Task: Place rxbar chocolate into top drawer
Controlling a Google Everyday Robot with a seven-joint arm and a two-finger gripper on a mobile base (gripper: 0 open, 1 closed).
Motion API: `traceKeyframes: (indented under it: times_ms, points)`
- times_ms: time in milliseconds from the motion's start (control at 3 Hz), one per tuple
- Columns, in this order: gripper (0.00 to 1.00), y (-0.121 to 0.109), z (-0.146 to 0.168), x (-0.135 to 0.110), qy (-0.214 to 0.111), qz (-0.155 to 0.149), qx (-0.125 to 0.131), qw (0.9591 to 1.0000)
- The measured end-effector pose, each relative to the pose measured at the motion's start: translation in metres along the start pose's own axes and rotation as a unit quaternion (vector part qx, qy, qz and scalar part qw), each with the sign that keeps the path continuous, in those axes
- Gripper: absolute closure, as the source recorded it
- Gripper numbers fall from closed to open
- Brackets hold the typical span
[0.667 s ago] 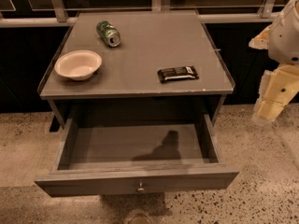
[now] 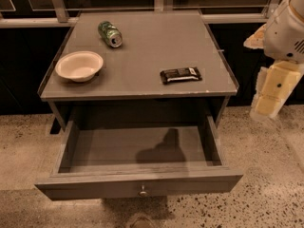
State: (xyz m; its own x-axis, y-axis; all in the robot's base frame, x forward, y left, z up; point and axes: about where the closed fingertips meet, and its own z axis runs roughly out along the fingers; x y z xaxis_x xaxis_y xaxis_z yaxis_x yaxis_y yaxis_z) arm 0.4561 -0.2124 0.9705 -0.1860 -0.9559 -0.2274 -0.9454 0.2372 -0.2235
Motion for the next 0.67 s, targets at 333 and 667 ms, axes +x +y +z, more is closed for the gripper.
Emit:
traceKeyframes:
  times_ms: [333, 667]
  points:
    - [0.0, -0.03, 0.033, -0.021, -0.045, -0.026, -0.03, 0.9982]
    - [0.0, -0.062, 0.082, -0.05, -0.102, -0.048, -0.053, 0.9922]
